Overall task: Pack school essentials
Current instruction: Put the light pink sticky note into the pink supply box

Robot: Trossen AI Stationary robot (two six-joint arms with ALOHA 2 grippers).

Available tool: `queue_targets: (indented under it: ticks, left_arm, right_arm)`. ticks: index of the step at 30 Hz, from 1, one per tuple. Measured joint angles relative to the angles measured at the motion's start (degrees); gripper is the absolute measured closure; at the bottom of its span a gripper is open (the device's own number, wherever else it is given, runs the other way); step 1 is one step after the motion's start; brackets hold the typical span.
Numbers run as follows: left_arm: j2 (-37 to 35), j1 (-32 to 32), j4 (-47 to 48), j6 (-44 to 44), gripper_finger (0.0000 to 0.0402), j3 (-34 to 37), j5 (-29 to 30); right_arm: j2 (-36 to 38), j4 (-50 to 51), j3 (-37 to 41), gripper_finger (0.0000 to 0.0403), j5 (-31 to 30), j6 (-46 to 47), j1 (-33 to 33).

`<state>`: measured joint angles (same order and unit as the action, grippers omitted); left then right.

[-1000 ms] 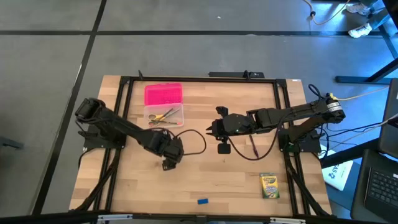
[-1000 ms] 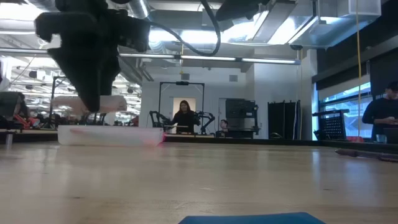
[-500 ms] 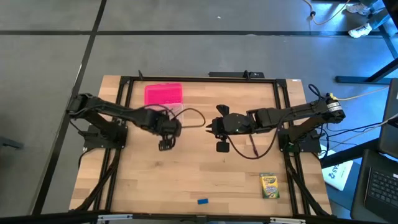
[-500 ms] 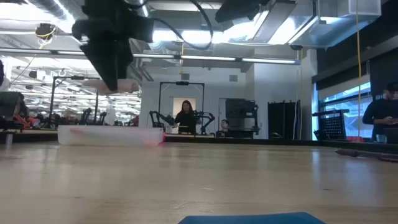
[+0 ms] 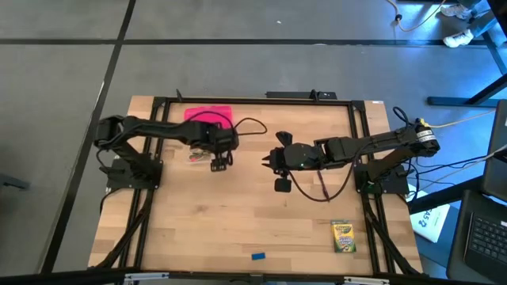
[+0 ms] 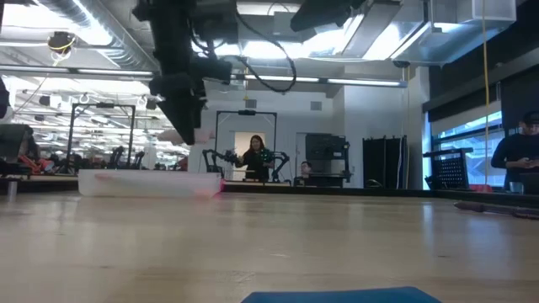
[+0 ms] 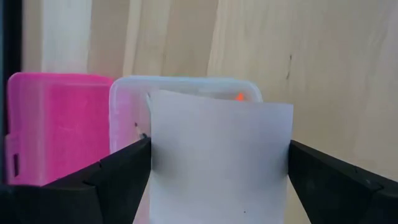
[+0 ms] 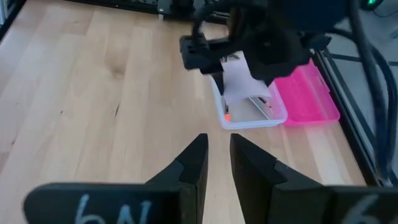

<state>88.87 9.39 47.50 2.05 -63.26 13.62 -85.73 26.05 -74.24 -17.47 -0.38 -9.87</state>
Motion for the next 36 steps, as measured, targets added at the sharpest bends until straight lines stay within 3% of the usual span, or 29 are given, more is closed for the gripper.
queue_targets:
  ticks: [17, 36]
  left_arm:
    - [7.53, 7.3, -2.25, 3.09, 0.0053, 0.09, -1.31]
    - [7.56, 9.46, -2.83, 4.67, 0.0053, 0.09, -1.31]
  right_arm:
    - [-0.02, -0.07, 0.0, 0.0331, 0.04, -0.22, 0.0]
    - [-0.04, -0.07, 0.0, 0.0331, 0.13, -0.07, 0.0]
